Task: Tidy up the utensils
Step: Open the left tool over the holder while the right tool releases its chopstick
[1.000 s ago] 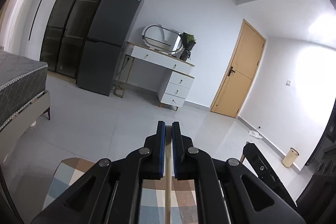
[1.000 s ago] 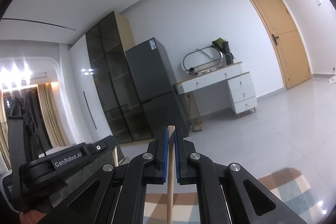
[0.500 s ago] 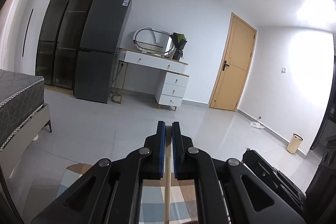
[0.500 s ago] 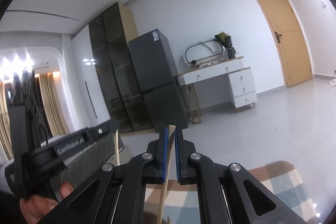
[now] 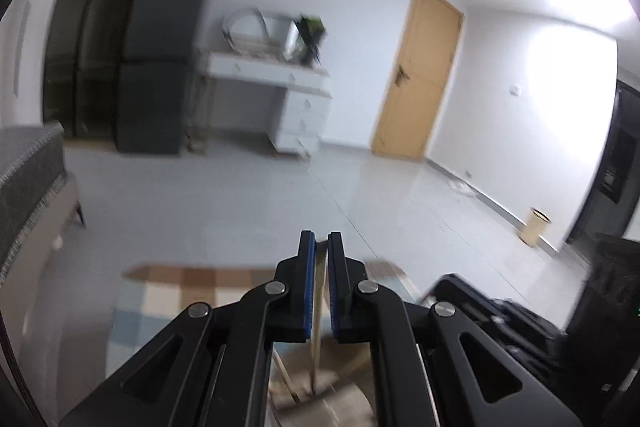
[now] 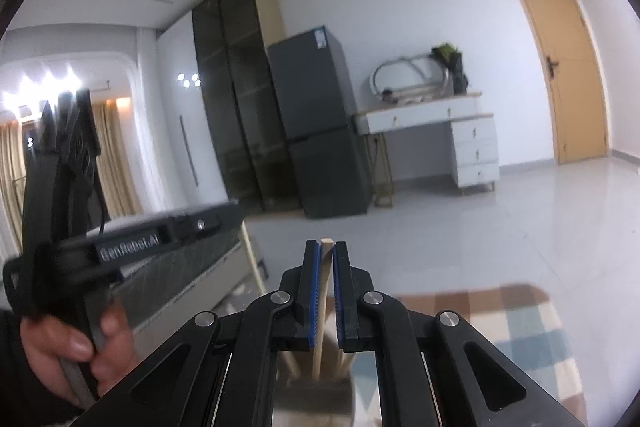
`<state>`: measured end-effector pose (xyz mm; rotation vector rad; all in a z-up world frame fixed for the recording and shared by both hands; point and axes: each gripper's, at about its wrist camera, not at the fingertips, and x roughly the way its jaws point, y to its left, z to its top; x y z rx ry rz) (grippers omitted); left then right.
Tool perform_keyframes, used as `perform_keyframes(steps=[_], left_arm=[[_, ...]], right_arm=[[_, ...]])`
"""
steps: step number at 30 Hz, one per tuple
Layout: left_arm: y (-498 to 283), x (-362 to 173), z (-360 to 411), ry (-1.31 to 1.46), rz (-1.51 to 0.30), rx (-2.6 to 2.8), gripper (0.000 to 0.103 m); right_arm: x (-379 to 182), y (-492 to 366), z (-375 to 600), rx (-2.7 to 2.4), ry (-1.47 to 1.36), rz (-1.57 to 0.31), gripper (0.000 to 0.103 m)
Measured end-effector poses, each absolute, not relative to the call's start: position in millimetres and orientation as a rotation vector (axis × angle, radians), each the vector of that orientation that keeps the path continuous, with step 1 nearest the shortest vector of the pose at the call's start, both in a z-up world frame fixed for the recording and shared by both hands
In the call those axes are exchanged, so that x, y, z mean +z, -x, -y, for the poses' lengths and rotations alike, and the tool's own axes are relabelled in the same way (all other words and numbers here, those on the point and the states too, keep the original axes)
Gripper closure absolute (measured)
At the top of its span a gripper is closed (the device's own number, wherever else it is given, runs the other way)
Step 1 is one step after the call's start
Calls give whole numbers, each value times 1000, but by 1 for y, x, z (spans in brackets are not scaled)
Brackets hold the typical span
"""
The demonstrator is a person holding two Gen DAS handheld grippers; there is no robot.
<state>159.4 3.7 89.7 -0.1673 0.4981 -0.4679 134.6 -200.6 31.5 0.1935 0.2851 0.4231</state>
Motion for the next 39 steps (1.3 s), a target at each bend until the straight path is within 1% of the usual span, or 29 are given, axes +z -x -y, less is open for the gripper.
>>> perform_keyframes(steps=[2,3,5,7,8,9,13,14,16,17,18,19,20,21,25,26,27,28,30,32,35,36,39], left_arm=[[-155,89,1,146,-571,-482,98],[-151,89,3,136,-587,-461,95],[-141,93,-1,161,-598,-422,83],[-131,98,-7,201,-602,-394,53],[-124,102,-10,219,-594,-374,47],[-115,108,-11,229,-579,-352,42],[-88,125,-5,206,-554,-299,40],[-81,130,-2,198,-555,-288,38],[-68,138,3,180,-562,-251,29],[-62,141,4,158,-564,-222,29],[-55,143,4,146,-560,-211,29],[-47,147,5,148,-552,-215,28],[-38,151,5,162,-546,-215,27],[-32,154,5,171,-552,-208,23],[-6,162,6,160,-537,-198,20],[0,163,7,154,-524,-196,20],[10,161,5,151,-512,-198,17],[16,160,6,147,-500,-198,13],[27,156,4,144,-477,-188,9],[34,149,0,141,-464,-170,8],[40,137,-1,128,-463,-166,8],[39,134,-2,122,-460,-160,7],[40,122,-4,143,-464,-161,7]], right_arm=[[24,-129,204,418,-202,-341,94],[20,-126,207,427,-214,-363,94],[17,-114,213,419,-231,-392,93],[18,-99,219,413,-243,-395,88],[19,-89,223,402,-246,-392,81],[21,-78,227,395,-247,-387,71],[33,-47,235,389,-248,-375,60],[39,-38,238,395,-252,-370,53],[50,-24,243,417,-268,-350,52],[57,-15,246,422,-277,-331,48],[63,-5,250,417,-291,-306,42],[66,2,251,417,-303,-287,38],[72,11,254,421,-318,-269,31],[75,16,256,420,-323,-265,28],[86,38,260,415,-337,-261,24],[88,45,261,417,-339,-250,20],[89,52,261,412,-337,-243,15],[90,56,261,408,-335,-240,13],[89,64,261,407,-331,-238,9],[85,73,261,400,-325,-241,6],[77,85,259,396,-306,-255,3],[76,87,258,395,-301,-258,0],[69,95,253,393,-284,-260,0]])
